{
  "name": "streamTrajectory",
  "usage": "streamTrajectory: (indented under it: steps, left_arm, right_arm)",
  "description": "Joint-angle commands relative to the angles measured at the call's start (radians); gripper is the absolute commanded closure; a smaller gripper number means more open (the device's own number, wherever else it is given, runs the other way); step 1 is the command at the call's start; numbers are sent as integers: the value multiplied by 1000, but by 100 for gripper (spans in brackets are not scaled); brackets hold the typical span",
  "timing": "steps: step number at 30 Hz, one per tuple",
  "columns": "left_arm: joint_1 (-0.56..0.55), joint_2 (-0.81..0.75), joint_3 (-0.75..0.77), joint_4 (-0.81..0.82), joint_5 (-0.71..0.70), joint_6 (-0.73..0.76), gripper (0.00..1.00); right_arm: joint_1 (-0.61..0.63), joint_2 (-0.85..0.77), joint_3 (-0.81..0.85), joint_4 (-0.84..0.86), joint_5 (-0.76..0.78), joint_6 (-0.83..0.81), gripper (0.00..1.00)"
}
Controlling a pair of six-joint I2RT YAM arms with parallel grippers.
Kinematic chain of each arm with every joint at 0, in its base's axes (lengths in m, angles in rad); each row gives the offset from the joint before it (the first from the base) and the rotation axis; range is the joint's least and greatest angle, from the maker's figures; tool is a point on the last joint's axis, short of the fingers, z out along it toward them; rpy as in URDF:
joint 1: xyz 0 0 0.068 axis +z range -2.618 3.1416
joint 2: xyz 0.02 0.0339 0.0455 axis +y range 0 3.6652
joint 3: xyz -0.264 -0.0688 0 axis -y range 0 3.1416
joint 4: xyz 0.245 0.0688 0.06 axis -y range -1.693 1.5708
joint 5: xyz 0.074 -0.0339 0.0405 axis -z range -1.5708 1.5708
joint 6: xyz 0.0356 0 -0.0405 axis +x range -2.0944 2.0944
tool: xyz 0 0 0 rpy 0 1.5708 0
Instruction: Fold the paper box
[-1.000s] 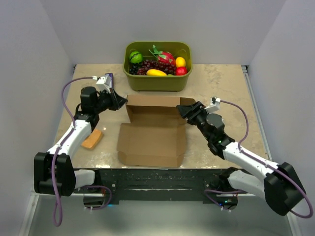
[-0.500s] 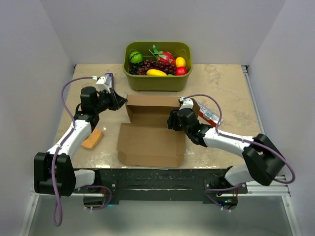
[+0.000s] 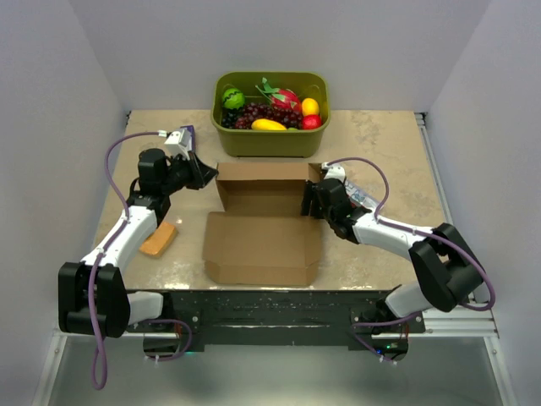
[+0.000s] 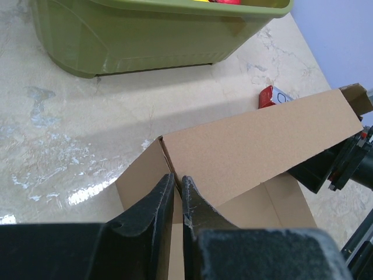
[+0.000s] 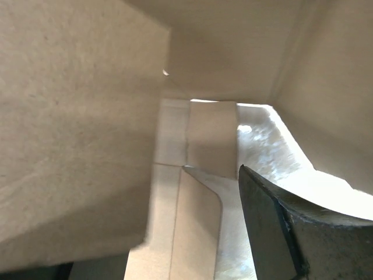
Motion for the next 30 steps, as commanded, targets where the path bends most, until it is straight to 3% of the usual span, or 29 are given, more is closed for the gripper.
streamTrajectory:
  steps: [1, 16, 30]
  left_arm:
    - [4, 13, 12, -59, -40, 39, 85]
    - [4, 21, 12, -59, -34, 40, 86]
    - [5, 26, 14, -56, -29, 40, 87]
  right_arm:
    - [-26, 4, 4, 41, 25, -27, 29]
    - [-30, 142, 53, 199, 14, -105, 28]
    - [-28, 162, -17, 440, -24, -217, 31]
